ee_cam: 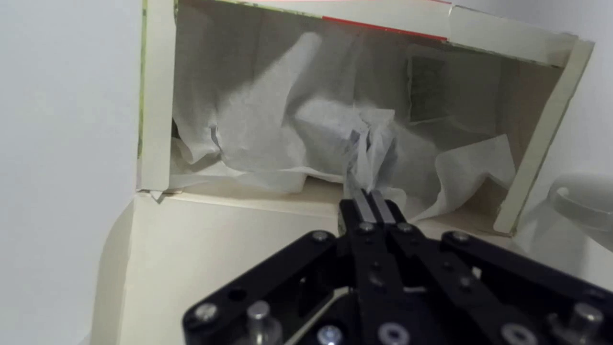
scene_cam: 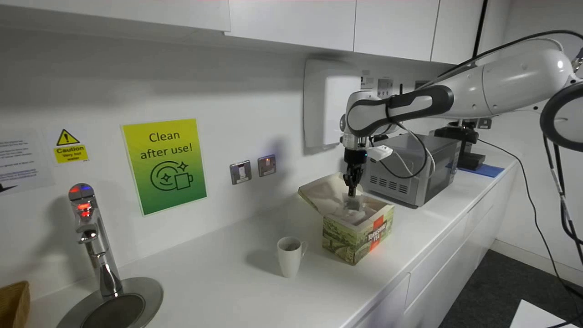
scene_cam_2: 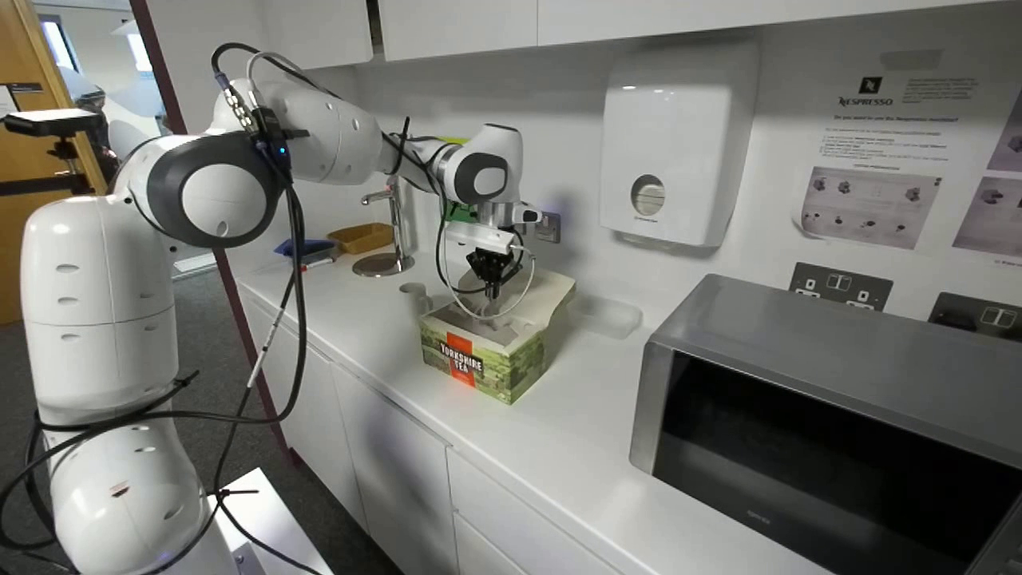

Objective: Move the tea bag from the mug to the box

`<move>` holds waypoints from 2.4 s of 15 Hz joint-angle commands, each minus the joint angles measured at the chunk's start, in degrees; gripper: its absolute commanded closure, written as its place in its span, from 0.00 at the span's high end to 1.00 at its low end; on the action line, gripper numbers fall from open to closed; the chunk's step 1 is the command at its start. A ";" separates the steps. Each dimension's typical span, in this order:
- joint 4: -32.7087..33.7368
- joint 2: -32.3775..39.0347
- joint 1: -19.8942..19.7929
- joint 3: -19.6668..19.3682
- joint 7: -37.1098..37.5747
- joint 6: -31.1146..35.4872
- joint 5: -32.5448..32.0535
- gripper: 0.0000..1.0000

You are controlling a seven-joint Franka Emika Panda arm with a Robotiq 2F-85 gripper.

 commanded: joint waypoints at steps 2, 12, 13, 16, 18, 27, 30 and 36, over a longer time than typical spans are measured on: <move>0.60 0.18 -0.54 0.78 0.91 -1.69 -0.67 0.00; -3.48 -6.20 0.28 2.37 0.31 -4.03 -0.91 0.00; -3.85 -6.50 0.16 2.43 0.18 -4.56 -0.62 0.00; -5.76 -7.43 -0.16 2.11 0.36 -5.99 -0.70 0.00; -6.98 -7.85 -0.46 1.76 0.35 -6.32 -0.48 0.00; -6.86 -7.48 -0.39 1.17 1.18 -5.68 -0.85 0.00; -6.23 -6.53 -0.30 1.17 1.70 -5.26 -1.13 0.00; -5.06 -4.53 -0.10 1.32 1.67 -4.65 -1.16 0.00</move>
